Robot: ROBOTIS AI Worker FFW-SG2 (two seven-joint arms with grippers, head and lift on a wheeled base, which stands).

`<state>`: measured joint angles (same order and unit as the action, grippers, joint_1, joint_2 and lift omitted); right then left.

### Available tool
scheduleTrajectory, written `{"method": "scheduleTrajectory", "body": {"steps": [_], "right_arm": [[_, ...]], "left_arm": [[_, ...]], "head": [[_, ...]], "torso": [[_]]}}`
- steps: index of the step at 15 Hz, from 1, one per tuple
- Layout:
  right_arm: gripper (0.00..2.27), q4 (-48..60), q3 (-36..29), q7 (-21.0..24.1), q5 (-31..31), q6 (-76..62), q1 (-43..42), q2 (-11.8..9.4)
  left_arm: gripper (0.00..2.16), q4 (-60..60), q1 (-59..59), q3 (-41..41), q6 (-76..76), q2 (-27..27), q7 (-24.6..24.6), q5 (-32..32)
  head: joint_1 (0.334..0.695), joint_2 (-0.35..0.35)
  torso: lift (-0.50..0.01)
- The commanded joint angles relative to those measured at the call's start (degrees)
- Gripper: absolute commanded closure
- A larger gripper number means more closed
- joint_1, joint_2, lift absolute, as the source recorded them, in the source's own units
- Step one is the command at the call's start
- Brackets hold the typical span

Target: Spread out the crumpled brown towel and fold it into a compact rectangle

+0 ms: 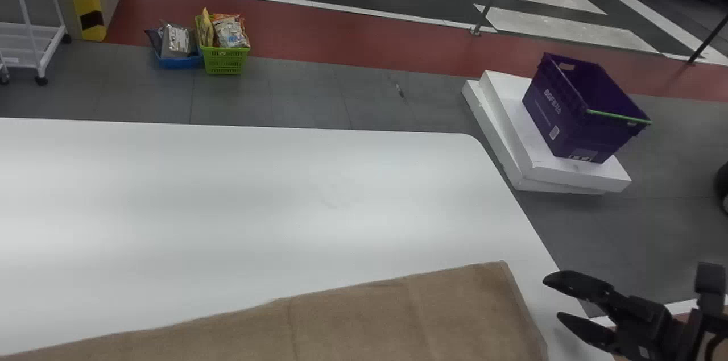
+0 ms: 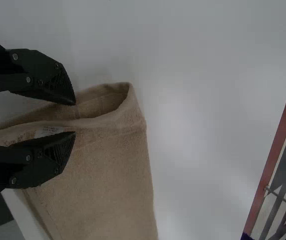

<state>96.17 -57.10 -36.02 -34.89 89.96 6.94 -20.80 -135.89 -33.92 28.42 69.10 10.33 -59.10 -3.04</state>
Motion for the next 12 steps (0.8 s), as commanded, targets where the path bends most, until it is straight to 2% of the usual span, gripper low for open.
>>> {"method": "scheduleTrajectory", "body": {"steps": [1, 5, 7, 9, 12], "right_arm": [[0.07, -0.01, -0.03, -0.01, 0.0, 0.12, 0.0, -0.03], [0.07, -0.01, -0.03, -0.1, 0.0, 0.12, -0.09, -0.03], [0.07, -0.01, -0.03, -0.1, -0.09, 0.12, -0.17, -0.03], [0.07, -0.01, -0.03, -0.1, -0.35, 0.12, -0.09, -0.12], [0.07, -0.01, -0.03, -0.1, -0.27, 0.12, -0.26, -0.2]], "left_arm": [[0.68, 0.28, 0.0, -0.38, -0.05, 0.04, 0.38, -0.83], [0.68, 0.28, -0.18, -0.55, -0.05, 0.04, 0.74, -1.44], [0.42, 0.19, -0.35, -1.17, -0.05, 0.13, 1.18, -1.79], [0.32, 0.19, -0.44, -1.26, -0.05, 0.13, 1.44, -1.97], [0.32, 0.28, -0.44, -1.35, -0.23, 0.13, 1.7, -2.15]], "head": [[0.695, -0.35], [0.695, -0.346], [0.695, -0.344], [0.695, -0.345], [0.695, -0.344]], "torso": [[-0.127], [-0.127], [-0.127], [-0.127], [-0.127]]}}
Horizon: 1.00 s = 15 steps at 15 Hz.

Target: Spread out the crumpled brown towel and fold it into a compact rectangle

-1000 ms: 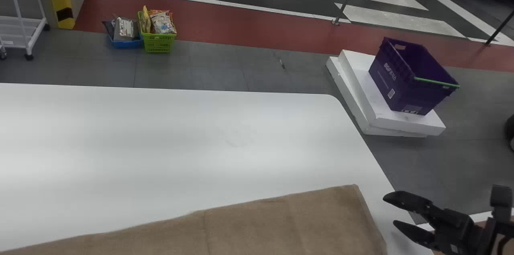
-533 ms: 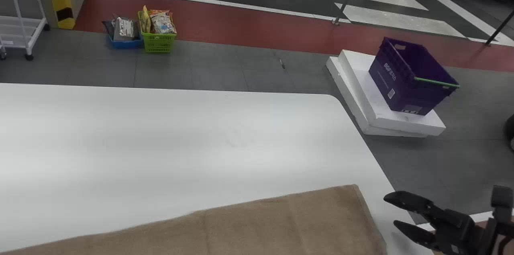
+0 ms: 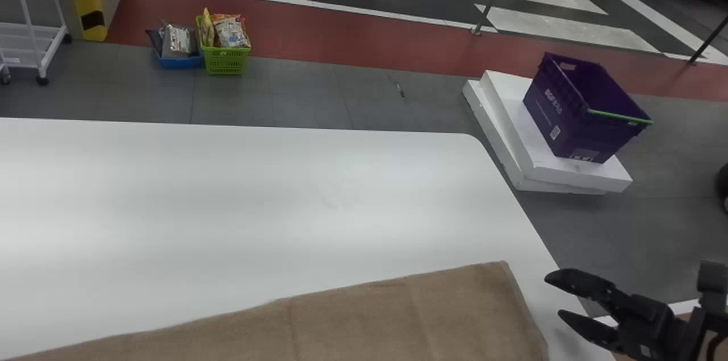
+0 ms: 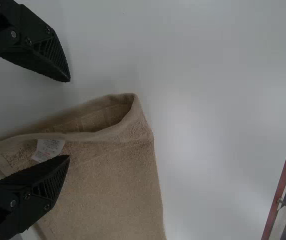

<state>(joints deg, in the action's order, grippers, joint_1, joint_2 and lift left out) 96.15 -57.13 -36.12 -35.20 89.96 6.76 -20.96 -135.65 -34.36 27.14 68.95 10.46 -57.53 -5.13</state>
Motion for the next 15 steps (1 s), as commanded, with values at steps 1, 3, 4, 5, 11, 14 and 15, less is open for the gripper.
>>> {"method": "scheduleTrajectory", "body": {"steps": [1, 3, 4, 5, 11, 14, 15], "right_arm": [[0.07, 0.0, 0.08, 0.0, -0.04, 0.12, -0.08, -0.04], [0.07, -0.09, 0.17, 0.0, -0.04, 0.12, -0.08, 0.05], [0.07, -0.18, 0.17, 0.0, -0.04, 0.12, -0.08, 0.05], [0.07, -0.26, 0.17, 0.0, -0.13, 0.12, -0.08, 0.05], [0.07, -1.05, 0.08, 0.0, -0.13, 0.12, -0.08, 0.05], [0.07, -1.32, 0.35, 0.0, -0.13, 0.12, -0.08, 0.05], [0.07, -1.41, 0.26, 0.0, -0.13, 0.12, -0.08, -0.04]], "left_arm": [[0.32, 0.04, -0.01, -0.42, -0.08, 0.0, 0.93, -0.41], [0.31, -0.05, 0.08, -0.86, -0.25, 0.0, 1.81, -1.46], [0.28, -0.23, -0.01, -0.86, -0.25, 0.0, 2.68, -1.55], [0.2, -0.23, -0.01, -0.86, -0.43, 0.0, 3.21, -1.81], [0.17, -0.14, -0.09, -2.53, -1.13, 0.0, 4.71, -4.1], [0.17, -0.23, -0.09, -3.85, -1.31, 0.0, 4.97, -4.89], [0.19, -0.32, -0.09, -4.2, -1.13, 0.0, 4.79, -5.15]], "head": [[0.695, -0.343], [0.695, -0.338], [0.695, -0.334], [0.695, -0.33], [0.695, -0.313], [0.695, -0.312], [0.695, -0.314]], "torso": [[-0.127], [-0.127], [-0.127], [-0.127], [-0.127], [-0.127], [-0.127]]}}
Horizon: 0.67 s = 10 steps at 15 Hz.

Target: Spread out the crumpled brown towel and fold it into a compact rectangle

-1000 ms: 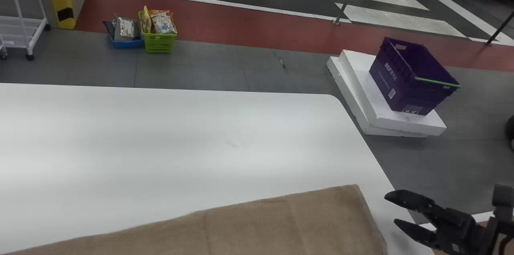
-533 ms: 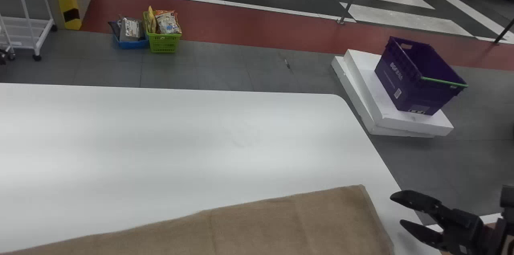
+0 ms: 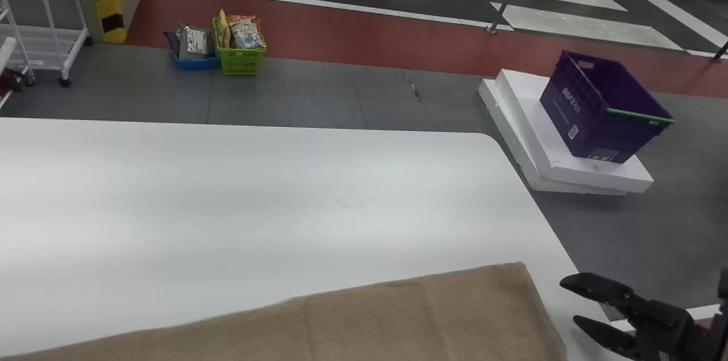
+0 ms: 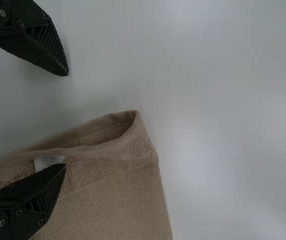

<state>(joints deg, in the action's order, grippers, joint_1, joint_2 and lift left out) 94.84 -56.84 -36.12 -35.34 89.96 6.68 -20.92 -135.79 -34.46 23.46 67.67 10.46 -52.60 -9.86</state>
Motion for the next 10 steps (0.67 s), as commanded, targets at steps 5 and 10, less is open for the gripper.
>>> {"method": "scheduleTrajectory", "body": {"steps": [5, 10], "right_arm": [[0.07, -0.45, -0.02, 0.0, -0.08, 0.12, 0.0, -0.17], [0.07, -0.71, -0.02, 0.0, -0.26, 0.12, -0.17, -0.26]], "left_arm": [[0.42, -0.88, -0.17, -1.75, 0.15, 0.09, -1.81, -1.65], [1.68, -0.88, -0.17, -2.11, -0.38, 0.7, -4.36, -2.97]], "head": [[0.695, -0.341], [0.695, -0.35]], "torso": [[-0.127], [-0.127]]}}
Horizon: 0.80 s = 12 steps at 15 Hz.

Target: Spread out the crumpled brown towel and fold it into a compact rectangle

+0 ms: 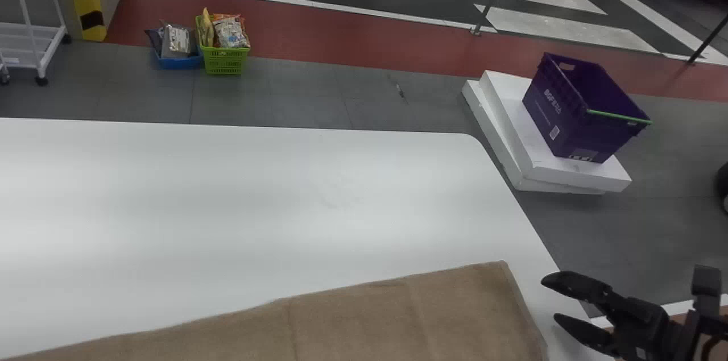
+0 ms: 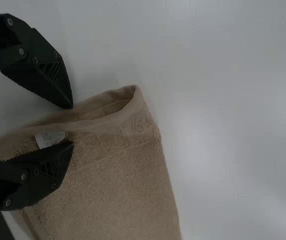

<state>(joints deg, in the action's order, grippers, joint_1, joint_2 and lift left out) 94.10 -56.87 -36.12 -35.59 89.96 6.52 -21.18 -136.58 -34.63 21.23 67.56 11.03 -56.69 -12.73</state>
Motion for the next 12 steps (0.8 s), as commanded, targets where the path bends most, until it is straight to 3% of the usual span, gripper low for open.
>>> {"method": "scheduleTrajectory", "body": {"steps": [1, 4, 5, 12], "right_arm": [[0.07, 0.04, 0.0, 0.0, 0.0, 0.12, -0.02, 0.0], [0.07, -0.05, -0.18, 0.0, 0.0, 0.12, -0.02, 0.0], [0.07, -0.05, -0.26, 0.0, -0.09, 0.12, -0.02, 0.0], [0.07, 0.04, -0.7, 0.0, -0.62, 0.12, 0.34, 0.09]], "left_arm": [[1.81, -0.36, 0.0, 0.48, -0.45, 0.13, -0.7, -0.1], [1.92, -1.32, 0.0, 1.88, -0.97, 0.31, -1.84, -0.19], [2.14, -1.41, 0.09, 2.32, -0.97, 0.31, -1.93, -0.1], [2.14, 1.4, 4.39, 8.12, -0.97, 2.68, -3.77, 0.08]], "head": [[0.695, -0.35], [0.695, -0.35], [0.695, -0.35], [0.695, -0.276]], "torso": [[-0.127], [-0.127], [-0.127], [-0.127]]}}
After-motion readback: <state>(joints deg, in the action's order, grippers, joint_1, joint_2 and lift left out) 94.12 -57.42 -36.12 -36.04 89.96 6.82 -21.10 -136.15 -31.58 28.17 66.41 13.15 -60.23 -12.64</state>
